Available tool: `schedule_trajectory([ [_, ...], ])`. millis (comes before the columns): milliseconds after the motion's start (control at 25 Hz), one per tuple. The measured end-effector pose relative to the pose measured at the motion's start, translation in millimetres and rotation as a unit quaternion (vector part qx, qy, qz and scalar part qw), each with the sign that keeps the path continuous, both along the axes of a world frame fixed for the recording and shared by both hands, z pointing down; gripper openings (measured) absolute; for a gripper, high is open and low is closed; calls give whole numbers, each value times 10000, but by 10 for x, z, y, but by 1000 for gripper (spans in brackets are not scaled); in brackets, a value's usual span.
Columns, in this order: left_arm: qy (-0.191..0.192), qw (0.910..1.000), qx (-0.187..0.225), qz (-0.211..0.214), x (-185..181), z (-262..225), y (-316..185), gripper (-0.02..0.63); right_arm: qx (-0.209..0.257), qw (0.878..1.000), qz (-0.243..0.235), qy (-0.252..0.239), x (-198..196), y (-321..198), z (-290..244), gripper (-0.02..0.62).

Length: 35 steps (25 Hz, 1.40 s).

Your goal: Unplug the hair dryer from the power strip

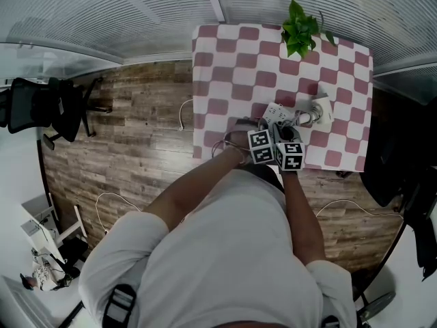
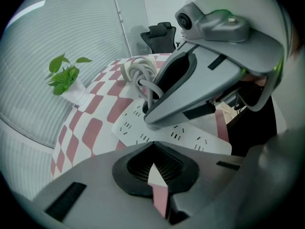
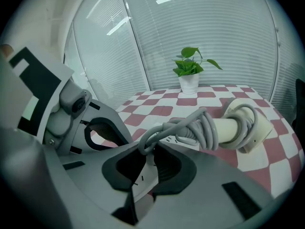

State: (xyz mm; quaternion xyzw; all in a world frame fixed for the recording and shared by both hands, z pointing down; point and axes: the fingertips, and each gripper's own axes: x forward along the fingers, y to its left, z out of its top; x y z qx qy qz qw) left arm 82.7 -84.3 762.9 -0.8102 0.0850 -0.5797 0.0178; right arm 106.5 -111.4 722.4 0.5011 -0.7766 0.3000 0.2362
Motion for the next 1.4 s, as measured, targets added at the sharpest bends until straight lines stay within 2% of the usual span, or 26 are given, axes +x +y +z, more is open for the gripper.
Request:
schedule_trajectory([
  [560,-86,10000,37,28,8,3,-5,29,58,9997,146,-212,25,16,-15,72],
  [720,-155,9997,105,124,17,13,-9,29,772,9958,320,-380,134,-241,-505,71],
  [800,-136,9999,72,66,-10,19,-27,29,930,9948,235,-344,154,-394,-673,72],
  [960,-36,10000,-80,-26,6,6,17,29,831,9957,190,-368,145,-306,-644,72],
  [1400,-59,10000,-71,-35,2,3,-5,29,731,9966,84,-372,110,-223,-589,72],
])
